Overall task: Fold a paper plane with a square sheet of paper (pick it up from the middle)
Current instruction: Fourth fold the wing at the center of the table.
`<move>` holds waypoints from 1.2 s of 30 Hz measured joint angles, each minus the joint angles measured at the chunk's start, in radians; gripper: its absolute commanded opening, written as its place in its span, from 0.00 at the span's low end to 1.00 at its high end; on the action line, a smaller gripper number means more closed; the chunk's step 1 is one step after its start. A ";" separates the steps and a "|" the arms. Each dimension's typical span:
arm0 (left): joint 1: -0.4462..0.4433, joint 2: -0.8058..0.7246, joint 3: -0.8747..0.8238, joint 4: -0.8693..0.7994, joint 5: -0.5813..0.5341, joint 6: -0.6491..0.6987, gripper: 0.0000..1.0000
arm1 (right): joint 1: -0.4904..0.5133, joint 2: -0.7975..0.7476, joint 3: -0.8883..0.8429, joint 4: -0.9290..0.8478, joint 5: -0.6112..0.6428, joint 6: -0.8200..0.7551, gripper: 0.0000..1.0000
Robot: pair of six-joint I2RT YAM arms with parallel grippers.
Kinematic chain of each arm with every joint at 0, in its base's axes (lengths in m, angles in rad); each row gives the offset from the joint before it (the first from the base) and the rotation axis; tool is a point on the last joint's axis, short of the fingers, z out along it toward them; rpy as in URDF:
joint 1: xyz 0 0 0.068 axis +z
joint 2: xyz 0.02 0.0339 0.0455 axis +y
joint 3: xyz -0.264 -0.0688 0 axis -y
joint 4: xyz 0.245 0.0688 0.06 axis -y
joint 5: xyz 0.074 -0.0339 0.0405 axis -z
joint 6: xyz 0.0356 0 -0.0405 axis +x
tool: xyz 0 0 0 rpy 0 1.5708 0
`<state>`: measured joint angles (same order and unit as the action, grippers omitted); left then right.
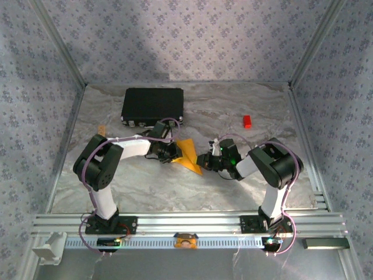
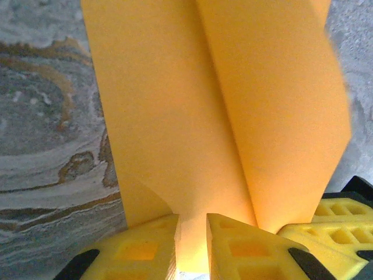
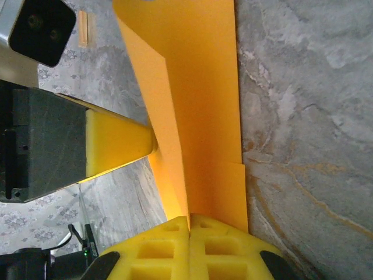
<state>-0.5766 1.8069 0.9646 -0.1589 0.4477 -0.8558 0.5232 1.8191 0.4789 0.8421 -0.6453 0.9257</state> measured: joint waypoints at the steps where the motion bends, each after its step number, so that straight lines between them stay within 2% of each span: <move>1: 0.000 -0.002 0.003 0.002 0.000 0.000 0.20 | -0.001 0.001 0.001 -0.001 -0.002 0.003 0.00; 11: 0.000 -0.014 0.013 0.111 0.055 -0.032 0.19 | -0.007 0.002 0.011 -0.024 -0.014 0.014 0.00; 22: 0.000 0.055 0.030 0.209 0.084 -0.077 0.18 | -0.015 0.003 0.014 -0.031 -0.018 0.029 0.00; 36: 0.000 0.111 0.059 0.216 0.083 -0.088 0.17 | -0.020 0.007 0.016 -0.033 -0.026 0.036 0.00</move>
<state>-0.5766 1.9179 1.0233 0.0570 0.5308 -0.9440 0.5030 1.8263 0.4946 0.8089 -0.6712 0.9619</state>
